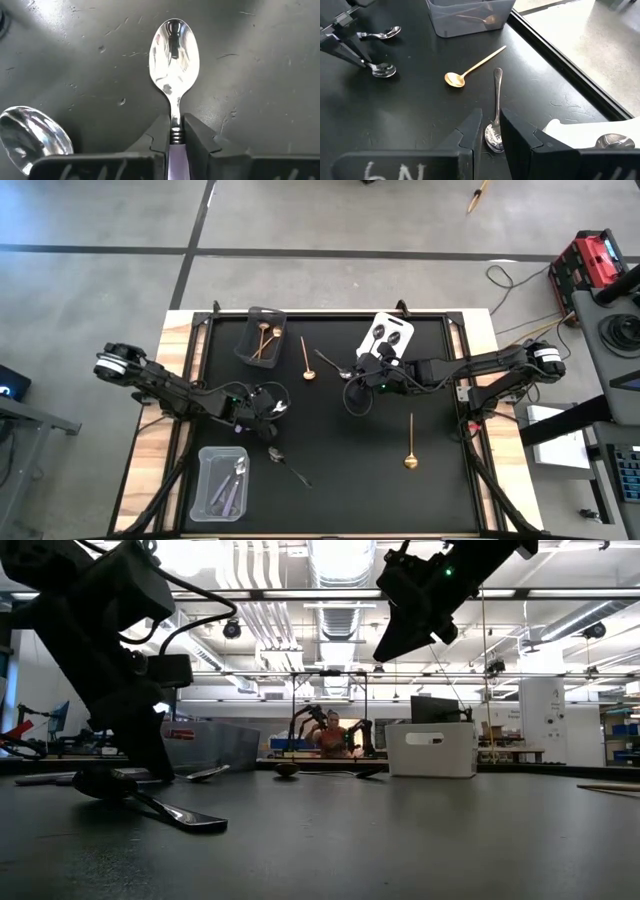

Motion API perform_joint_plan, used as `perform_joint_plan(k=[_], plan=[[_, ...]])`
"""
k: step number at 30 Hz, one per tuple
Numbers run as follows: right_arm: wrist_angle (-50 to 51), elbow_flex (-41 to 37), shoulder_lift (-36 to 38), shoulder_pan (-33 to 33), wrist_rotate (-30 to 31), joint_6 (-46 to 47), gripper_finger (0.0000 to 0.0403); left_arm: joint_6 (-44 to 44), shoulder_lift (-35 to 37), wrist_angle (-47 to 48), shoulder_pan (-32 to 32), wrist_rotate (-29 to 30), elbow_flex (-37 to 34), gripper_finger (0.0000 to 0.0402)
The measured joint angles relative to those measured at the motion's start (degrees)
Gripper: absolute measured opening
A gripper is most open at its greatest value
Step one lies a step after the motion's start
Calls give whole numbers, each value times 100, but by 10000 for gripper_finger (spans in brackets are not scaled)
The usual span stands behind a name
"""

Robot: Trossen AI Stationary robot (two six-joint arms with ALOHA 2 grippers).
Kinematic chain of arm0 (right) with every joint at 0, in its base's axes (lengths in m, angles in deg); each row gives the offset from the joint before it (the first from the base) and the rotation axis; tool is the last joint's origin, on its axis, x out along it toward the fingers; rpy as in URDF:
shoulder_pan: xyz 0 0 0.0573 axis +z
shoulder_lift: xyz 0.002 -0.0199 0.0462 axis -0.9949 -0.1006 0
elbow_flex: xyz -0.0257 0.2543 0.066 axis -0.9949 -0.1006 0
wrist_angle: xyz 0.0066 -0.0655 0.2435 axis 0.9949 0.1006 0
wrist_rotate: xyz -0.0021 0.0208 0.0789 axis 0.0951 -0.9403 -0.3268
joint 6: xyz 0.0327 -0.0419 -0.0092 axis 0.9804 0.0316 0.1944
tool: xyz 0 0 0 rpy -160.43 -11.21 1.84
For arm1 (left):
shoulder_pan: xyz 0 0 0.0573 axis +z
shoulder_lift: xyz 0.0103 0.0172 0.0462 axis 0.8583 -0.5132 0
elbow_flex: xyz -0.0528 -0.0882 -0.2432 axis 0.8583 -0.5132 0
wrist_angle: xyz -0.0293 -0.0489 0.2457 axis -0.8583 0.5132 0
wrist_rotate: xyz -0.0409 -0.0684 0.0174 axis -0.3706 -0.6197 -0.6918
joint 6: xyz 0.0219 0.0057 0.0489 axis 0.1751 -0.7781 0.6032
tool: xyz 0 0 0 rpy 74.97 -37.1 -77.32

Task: Sort silverware by color (type)
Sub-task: Put the purple spoon into the transparent bin

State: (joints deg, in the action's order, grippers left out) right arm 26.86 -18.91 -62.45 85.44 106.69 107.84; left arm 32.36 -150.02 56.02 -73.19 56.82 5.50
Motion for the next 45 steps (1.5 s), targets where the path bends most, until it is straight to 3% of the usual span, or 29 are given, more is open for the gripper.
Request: perform_joint_plan(k=[8,24,33,39,45], plan=[[0,0,0,0,1,0,60,-75,2,22,2,3,89,19],[0,-2,0,2,0,0,60,32,35,421,-1,15,945,18],[-10,-2,0,0,0,2,60,-448,46,2720,-363,485,2441,17],[-131,-2,0,2,-3,4,60,-1158,61,4207,-876,843,3314,17],[-226,-2,0,2,-7,2,60,-2189,222,5205,-1535,840,3807,17]])
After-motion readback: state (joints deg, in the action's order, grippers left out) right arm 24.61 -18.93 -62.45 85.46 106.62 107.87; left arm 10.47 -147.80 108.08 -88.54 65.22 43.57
